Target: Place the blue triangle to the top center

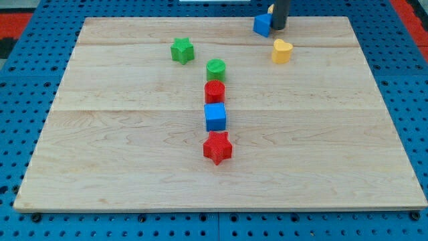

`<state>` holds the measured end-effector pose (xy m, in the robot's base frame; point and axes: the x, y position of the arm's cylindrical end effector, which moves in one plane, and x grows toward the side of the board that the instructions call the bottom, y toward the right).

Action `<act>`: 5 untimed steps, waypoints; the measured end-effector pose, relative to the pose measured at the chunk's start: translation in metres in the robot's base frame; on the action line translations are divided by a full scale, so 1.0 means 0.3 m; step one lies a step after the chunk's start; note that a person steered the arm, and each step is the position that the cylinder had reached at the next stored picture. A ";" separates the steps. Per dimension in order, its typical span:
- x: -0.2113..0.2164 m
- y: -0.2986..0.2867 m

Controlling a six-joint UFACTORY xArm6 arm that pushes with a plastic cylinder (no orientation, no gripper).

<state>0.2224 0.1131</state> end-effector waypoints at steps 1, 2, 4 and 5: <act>0.020 -0.115; 0.023 -0.197; 0.025 -0.355; 0.095 -0.499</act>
<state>0.2510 -0.0365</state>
